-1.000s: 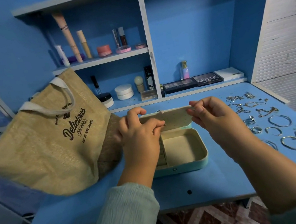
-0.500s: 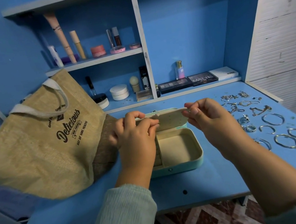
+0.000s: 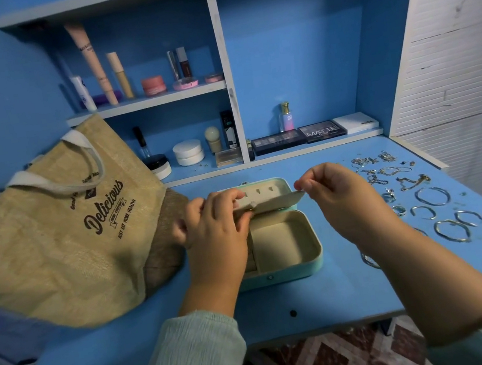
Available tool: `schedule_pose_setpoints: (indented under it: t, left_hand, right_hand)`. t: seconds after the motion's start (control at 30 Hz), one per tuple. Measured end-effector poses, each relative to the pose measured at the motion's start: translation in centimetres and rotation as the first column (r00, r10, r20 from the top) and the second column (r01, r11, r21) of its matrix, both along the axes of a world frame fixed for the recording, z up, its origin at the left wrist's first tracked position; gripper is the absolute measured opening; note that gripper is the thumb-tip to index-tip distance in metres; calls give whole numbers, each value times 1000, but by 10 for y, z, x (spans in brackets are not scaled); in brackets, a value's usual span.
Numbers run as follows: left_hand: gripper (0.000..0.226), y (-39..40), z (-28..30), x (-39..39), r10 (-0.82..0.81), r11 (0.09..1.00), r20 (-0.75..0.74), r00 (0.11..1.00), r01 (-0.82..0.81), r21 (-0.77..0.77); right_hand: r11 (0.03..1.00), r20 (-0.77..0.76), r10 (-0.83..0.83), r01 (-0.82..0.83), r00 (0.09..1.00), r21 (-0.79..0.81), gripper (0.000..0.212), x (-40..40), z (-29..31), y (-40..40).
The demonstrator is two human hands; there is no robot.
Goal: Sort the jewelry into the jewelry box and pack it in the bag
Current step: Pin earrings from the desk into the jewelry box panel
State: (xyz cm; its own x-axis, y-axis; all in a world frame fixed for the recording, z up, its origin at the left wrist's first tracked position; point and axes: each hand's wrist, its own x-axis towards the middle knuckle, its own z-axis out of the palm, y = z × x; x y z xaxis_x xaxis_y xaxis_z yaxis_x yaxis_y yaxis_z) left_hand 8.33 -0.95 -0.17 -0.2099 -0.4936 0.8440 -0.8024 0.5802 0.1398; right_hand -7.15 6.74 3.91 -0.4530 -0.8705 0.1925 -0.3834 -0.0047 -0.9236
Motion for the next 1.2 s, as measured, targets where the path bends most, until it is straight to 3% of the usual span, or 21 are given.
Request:
schedule_pose_setpoints:
  t: [0.27,0.53,0.9,1.2]
  left_hand:
    - [5,8,-15,12,-28,999,45,999,29,-28]
    - [7,11,-26,14,-54,998,26,998,55,-37]
    - [20,2,-41,16,-192,981,-43,980,192,5]
    - [22,1,-45,16,-194,981,-40,980,194,4]
  right_hand:
    - [978,-292,196,-162,936,135,12,13,22,-15]
    - [906,-381,361,-225,851,358,11,25,17,-39]
    - [886,-395,401,-241,826,396,10,25,9,-43]
    - [863,-398,437,-252,807,438,9,27,10,-43]
